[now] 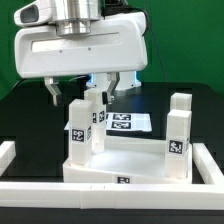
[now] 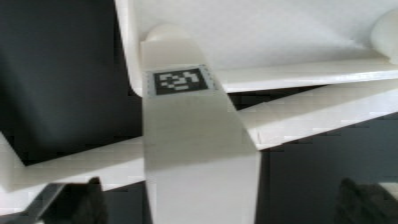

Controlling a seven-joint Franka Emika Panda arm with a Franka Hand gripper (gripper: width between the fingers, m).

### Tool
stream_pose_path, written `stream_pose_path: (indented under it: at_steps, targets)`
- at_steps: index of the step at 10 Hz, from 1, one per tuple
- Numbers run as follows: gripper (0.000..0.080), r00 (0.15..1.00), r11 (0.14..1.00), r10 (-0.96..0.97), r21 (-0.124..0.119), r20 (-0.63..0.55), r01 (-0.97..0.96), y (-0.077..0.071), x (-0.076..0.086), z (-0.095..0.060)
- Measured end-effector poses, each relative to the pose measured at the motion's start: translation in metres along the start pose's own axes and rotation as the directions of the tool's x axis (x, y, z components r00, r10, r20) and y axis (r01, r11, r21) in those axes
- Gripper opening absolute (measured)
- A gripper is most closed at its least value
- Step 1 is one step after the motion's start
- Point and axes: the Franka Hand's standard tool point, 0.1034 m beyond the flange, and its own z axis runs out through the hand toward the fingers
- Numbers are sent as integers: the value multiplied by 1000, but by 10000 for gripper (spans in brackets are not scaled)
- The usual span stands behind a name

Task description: Assemble desk

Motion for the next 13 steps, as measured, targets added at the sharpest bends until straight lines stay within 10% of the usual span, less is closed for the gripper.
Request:
stream_pose_path:
  at_steps: [9, 11, 13]
  targets:
    - [626, 984, 1000, 25, 9, 176, -27, 12, -5, 19]
    - [290, 984, 1000, 26, 9, 176, -28, 12, -5, 19]
    - [289, 984, 1000, 26, 9, 176, -28, 12, -5, 19]
